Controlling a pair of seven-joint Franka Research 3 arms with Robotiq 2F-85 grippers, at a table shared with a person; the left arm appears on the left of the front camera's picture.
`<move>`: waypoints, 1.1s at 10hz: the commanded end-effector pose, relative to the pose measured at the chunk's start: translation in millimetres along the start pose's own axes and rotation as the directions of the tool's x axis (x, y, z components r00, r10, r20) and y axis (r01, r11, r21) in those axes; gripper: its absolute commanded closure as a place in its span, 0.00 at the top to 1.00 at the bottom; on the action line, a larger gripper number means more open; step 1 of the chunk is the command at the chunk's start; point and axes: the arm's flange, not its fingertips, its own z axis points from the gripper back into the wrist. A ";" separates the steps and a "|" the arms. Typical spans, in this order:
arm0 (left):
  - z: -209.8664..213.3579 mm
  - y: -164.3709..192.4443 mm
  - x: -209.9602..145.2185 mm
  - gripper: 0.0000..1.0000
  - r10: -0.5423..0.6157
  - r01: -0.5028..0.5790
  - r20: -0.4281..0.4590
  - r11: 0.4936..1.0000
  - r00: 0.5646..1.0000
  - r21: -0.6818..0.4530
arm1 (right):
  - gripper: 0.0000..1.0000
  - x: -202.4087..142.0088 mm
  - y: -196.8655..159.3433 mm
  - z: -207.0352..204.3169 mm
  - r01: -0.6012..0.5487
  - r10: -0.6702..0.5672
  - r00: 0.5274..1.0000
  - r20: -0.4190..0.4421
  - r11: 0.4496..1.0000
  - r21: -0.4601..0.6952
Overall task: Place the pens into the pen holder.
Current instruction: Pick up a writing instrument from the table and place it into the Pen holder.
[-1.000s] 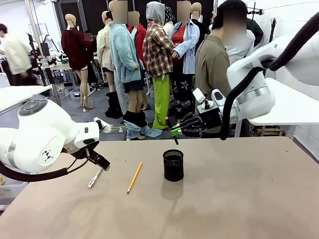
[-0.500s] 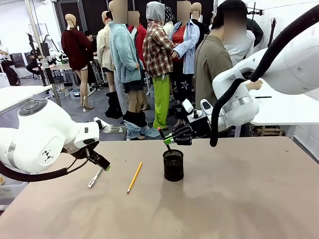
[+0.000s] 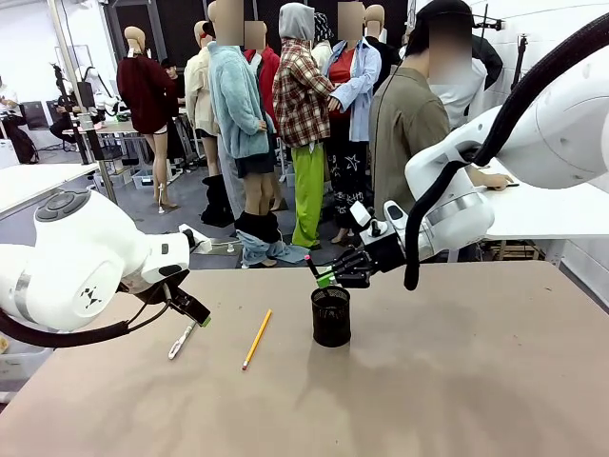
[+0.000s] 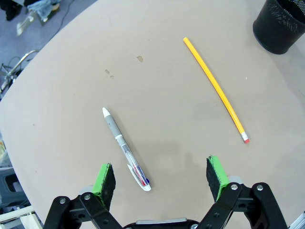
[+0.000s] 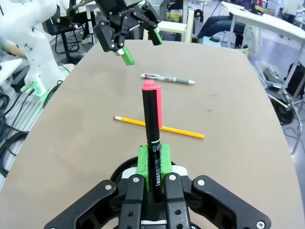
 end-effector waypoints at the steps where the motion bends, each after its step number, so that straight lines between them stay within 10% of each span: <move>1: 0.5 2.0 -0.7 1.00 0.005 -0.005 0.001 1.000 1.000 0.000 | 0.26 -3.8 8.3 2.9 0.027 -0.027 0.999 -0.025 1.000 0.001; 4: 0.5 2.0 -0.7 1.00 0.005 -0.005 0.001 1.000 1.000 0.000 | 0.86 -4.1 17.3 17.8 0.037 -0.038 0.999 -0.039 0.999 -0.029; 7: 0.5 2.0 -0.7 1.00 0.005 -0.005 0.001 1.000 1.000 0.000 | 0.86 6.0 41.7 69.0 0.111 -0.143 0.977 -0.156 0.975 -0.194; 11: 0.5 2.0 -0.7 1.00 0.005 -0.005 0.001 1.000 1.000 0.000 | 0.86 40.6 85.0 167.2 0.272 -0.482 0.823 -0.301 0.799 -0.537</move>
